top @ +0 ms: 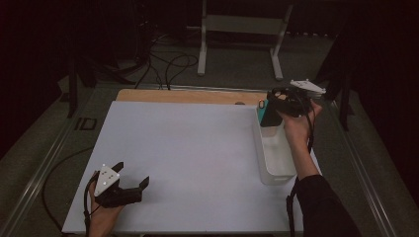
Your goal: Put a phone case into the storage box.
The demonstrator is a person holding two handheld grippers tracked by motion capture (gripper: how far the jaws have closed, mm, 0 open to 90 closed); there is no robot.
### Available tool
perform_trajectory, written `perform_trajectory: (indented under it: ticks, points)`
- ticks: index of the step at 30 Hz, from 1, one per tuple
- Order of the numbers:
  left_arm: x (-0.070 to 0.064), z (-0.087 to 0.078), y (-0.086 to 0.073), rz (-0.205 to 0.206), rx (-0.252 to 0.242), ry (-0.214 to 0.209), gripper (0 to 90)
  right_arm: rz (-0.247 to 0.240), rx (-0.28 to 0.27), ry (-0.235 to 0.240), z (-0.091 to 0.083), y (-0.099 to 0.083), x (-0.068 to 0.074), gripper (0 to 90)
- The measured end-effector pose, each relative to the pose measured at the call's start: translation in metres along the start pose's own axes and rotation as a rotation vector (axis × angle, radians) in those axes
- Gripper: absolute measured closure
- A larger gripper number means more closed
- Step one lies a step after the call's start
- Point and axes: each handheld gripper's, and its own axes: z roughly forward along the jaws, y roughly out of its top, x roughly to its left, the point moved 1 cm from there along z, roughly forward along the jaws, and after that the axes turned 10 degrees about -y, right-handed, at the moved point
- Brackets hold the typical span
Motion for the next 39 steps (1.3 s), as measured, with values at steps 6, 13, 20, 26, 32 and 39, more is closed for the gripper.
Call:
perform_trajectory:
  ticks: [6, 13, 20, 26, 32, 39]
  points:
    - [0.000, 0.000, 0.000, -0.003, -0.003, 0.000, 0.1, -0.006, 0.021, -0.012, 0.008, -0.006, 0.000, 13.5]
    - [0.000, -0.002, 0.000, -0.005, -0.007, 0.002, 0.1, 0.000, 0.052, -0.017, 0.019, -0.017, 0.002, 13.4]
    - [0.000, -0.001, 0.000, -0.005, -0.006, 0.001, 0.1, 0.003, 0.085, -0.024, 0.030, -0.029, 0.004, 13.3]
    - [0.000, -0.001, 0.000, -0.005, -0.006, 0.000, 0.1, -0.035, 0.109, -0.046, 0.037, -0.037, 0.009, 13.2]
    - [0.000, -0.001, 0.000, -0.005, -0.006, 0.000, 0.1, -0.035, 0.111, -0.045, 0.038, -0.038, 0.009, 13.1]
    - [0.000, -0.001, 0.000, -0.005, -0.004, 0.001, 0.1, -0.054, 0.148, -0.071, 0.048, -0.047, 0.014, 12.9]
